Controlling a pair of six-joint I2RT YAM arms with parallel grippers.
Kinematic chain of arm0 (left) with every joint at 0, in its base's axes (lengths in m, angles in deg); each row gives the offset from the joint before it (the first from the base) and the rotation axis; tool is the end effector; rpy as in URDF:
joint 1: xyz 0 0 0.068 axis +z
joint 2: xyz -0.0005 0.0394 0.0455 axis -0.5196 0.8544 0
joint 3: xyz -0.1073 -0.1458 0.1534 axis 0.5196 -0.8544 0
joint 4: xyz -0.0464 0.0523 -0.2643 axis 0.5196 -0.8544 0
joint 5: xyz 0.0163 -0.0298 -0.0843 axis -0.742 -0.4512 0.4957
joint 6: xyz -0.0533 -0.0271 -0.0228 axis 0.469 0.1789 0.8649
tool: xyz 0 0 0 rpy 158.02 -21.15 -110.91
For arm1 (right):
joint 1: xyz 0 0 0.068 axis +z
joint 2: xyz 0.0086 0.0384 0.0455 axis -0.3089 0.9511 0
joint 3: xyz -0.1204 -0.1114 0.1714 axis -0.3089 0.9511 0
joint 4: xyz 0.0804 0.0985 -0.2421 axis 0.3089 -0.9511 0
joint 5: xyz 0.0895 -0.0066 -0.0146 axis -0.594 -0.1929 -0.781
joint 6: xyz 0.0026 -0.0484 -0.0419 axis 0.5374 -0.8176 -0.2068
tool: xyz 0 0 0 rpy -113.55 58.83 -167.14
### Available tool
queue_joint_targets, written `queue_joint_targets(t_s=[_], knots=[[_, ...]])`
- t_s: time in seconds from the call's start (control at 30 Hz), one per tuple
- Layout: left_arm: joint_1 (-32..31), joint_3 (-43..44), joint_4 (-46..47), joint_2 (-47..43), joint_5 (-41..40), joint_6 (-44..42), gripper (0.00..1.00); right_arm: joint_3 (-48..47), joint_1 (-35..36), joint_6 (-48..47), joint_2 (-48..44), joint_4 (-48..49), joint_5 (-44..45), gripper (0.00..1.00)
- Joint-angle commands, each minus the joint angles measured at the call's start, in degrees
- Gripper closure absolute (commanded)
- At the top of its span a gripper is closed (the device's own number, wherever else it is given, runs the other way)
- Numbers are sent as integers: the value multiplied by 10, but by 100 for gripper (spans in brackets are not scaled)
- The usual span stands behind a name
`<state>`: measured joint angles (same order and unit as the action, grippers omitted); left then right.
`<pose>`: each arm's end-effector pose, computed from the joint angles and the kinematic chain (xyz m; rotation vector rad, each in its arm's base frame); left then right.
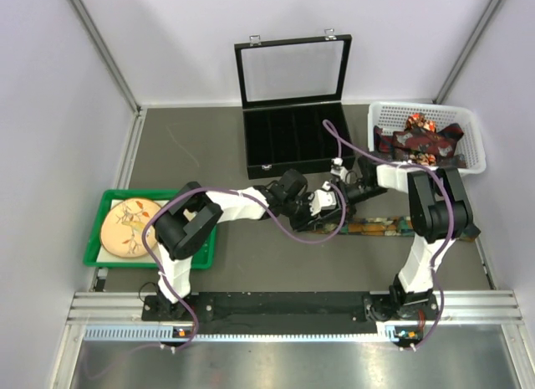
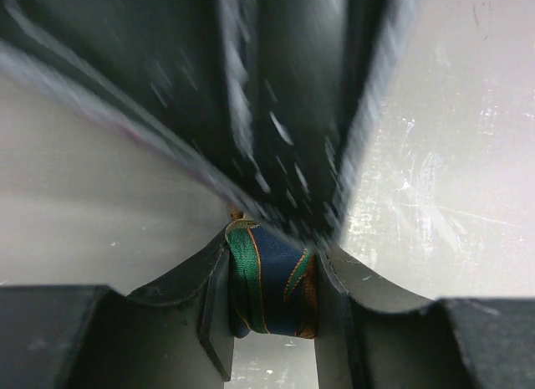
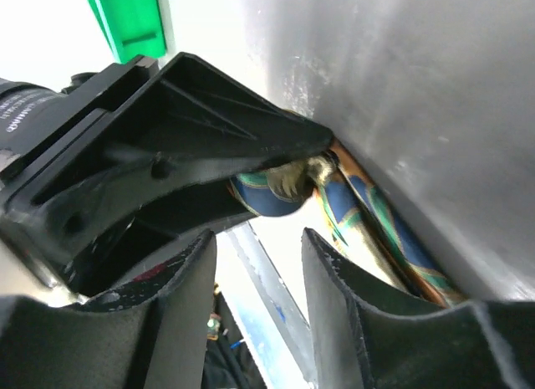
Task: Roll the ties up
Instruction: Roll the tie at the center of the board.
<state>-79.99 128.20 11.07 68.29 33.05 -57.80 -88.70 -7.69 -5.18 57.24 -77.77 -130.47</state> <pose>0.2472 -0.3163 0.0939 1.6047 1.8418 -0.7925 0.2971 0.0976 0.0822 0.2427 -2.6780 -1.5491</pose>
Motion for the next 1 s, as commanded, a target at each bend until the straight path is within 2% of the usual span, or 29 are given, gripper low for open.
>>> queue_joint_targets(t_s=[0.0,0.17,0.3,0.5,0.6,0.63,0.67,0.8,0.97], knots=[[2,-15,-117,16,-54,-24,63,25,26,56,-9,108,-35,56],[2,-13,-114,22,-43,-30,63,50,35,120,7,204,-36,59],[2,-11,-116,29,-38,-34,63,47,39,124,20,215,-34,65],[2,-17,-117,28,-32,-35,62,68,41,145,17,247,-38,65],[2,-17,-115,29,-33,-31,60,70,44,146,22,246,-41,76],[2,-16,-115,29,-34,-26,59,68,44,128,25,233,-36,90],[2,-14,-116,31,-36,-24,58,60,44,115,29,215,-31,99],[10,-16,-102,24,-30,-2,41,45,32,53,32,118,14,100],[40,-56,-32,-20,20,21,31,39,16,31,30,88,87,100]])
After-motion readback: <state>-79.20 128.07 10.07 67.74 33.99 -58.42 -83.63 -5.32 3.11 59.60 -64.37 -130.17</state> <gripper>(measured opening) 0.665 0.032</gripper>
